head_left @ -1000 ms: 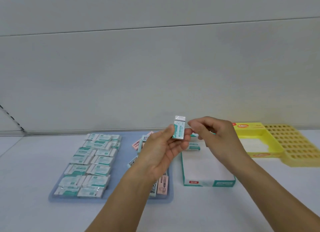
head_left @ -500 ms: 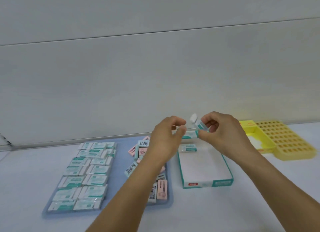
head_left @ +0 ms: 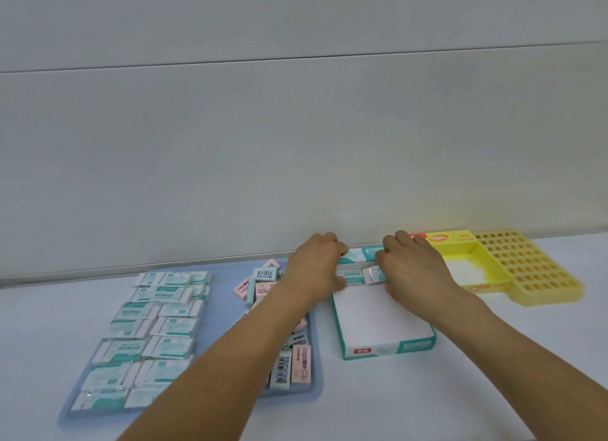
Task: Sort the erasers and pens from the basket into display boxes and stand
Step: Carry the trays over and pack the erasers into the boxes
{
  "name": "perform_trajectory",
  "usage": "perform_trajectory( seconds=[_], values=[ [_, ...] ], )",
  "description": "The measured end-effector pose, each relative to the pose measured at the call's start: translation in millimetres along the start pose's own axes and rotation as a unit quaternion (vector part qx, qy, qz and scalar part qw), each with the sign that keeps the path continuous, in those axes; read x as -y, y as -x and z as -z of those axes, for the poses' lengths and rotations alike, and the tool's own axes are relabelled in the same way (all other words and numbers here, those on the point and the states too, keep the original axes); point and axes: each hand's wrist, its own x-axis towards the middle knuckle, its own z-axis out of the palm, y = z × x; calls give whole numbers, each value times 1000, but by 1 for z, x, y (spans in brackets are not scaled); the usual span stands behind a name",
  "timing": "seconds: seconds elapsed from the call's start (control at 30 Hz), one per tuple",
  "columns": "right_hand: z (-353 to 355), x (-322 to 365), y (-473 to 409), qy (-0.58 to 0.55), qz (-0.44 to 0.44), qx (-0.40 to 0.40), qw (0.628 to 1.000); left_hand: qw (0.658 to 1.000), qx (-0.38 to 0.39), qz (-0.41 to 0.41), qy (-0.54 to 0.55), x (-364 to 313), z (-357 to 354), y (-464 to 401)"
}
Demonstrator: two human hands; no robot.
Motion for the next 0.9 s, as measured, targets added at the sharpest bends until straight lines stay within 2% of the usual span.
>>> perform_trajectory(
  seconds=[0.1, 0.2, 0.33, 0.4, 0.43, 0.53, 0.63, 0.7, 0.8, 0.9],
  values=[
    [-6, 0, 2, 25, -2, -2, 1000, 1000, 0, -3, 0, 0, -2, 0],
    [-15, -3, 6, -18, -8, 4, 1000, 1000, 1, -16, -17, 1, -4, 0],
    [-20, -2, 5, -4, -34, 15, 999, 999, 15, -9, -31, -1, -3, -1],
    [-16, 2, 6, 1, -46, 36, 998, 1000, 26, -5, -7, -2, 3, 3],
    [-14, 4, 8, -5, -53, 22, 998, 1000, 20, -3, 20, -2, 7, 9],
    [3, 22, 11, -110, -59, -85, 989, 986, -82, 16, 142, 2, 23, 44],
    [25, 54, -1, -239, -4, -128, 963, 977, -146, 40, 150, 26, 38, 100],
    [39, 79, -16, -303, 36, -97, 947, 979, -150, 81, 116, 61, 44, 138],
    [54, 123, -44, -361, 89, -10, 928, 968, -160, 172, 86, 122, 54, 179],
    [56, 170, -75, -384, 120, 33, 915, 968, -89, 229, 59, 156, 63, 189]
  ],
)
